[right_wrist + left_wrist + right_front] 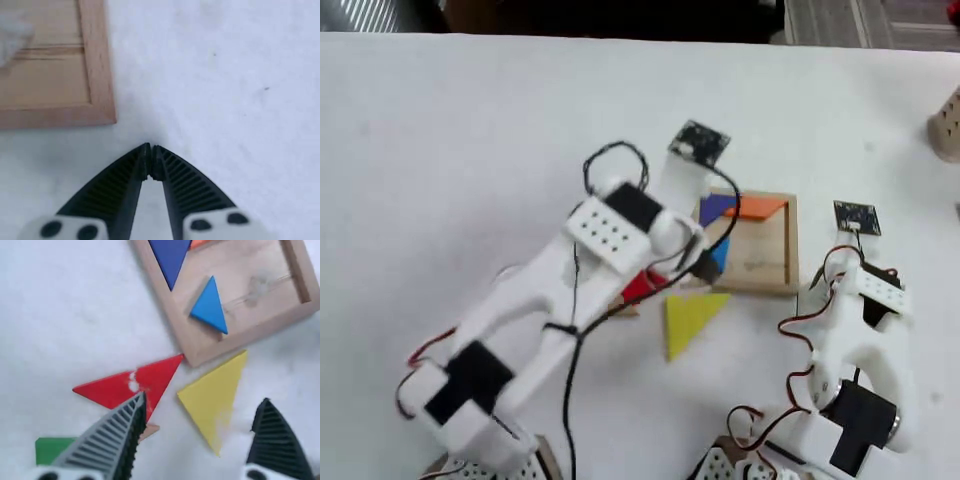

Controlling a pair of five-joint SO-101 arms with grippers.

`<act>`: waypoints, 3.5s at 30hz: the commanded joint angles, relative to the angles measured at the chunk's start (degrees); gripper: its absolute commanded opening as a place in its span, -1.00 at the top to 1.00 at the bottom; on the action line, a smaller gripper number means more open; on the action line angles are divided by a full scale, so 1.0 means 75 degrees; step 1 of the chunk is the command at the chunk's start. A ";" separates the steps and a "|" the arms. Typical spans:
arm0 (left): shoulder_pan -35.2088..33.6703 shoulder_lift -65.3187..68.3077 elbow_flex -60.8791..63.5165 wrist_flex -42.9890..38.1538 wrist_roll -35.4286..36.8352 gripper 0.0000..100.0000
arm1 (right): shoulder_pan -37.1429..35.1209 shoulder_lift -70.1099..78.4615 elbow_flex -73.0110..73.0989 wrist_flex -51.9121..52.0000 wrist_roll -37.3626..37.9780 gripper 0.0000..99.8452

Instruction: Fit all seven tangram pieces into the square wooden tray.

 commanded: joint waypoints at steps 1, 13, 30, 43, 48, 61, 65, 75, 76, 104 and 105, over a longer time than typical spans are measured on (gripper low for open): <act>0.0346 -0.1670 0.2239 -0.1793 -0.0082 0.64 | -0.0018 0.0006 -0.0211 0.0006 0.0023 0.97; 0.0580 0.0346 0.1618 -0.3727 0.2016 0.95 | -0.0029 0.0006 -0.0199 0.0006 0.0023 0.97; 0.1471 0.4226 -0.2966 -0.2766 0.3270 0.96 | -0.0041 0.0006 -0.0211 0.0006 0.0082 0.97; 0.1834 0.4249 -0.3024 -0.2555 0.2333 0.96 | -0.0041 0.0006 -0.0211 0.0006 0.0035 0.97; 0.1694 0.4179 -0.3024 -0.2743 0.1758 0.96 | -0.0041 0.0006 -0.0211 0.0006 0.0023 0.97; 0.1049 0.4718 -0.3329 -0.3458 0.1582 0.96 | -0.0041 0.0006 -0.0211 0.0006 0.0023 0.97; 0.0862 0.4671 -0.3411 -0.3516 0.1559 0.96 | -0.0041 0.0006 -0.0211 0.0006 0.0023 0.97; 0.1600 0.3546 -0.3329 -0.2438 0.1571 0.96 | -0.0111 0.0006 -0.0211 0.0006 0.0023 0.97; 0.1823 0.3393 -0.3329 -0.2274 0.1571 0.96 | -0.0170 0.0006 -0.0211 0.0006 0.0023 0.97; 0.1471 0.6125 -0.5626 -0.2450 0.1582 0.96 | -0.0158 0.0006 -0.0211 0.0006 0.0059 0.97; 0.1448 0.6195 -0.5779 -0.2251 0.1582 0.96 | -0.0158 0.0006 -0.0211 0.0006 0.0059 0.97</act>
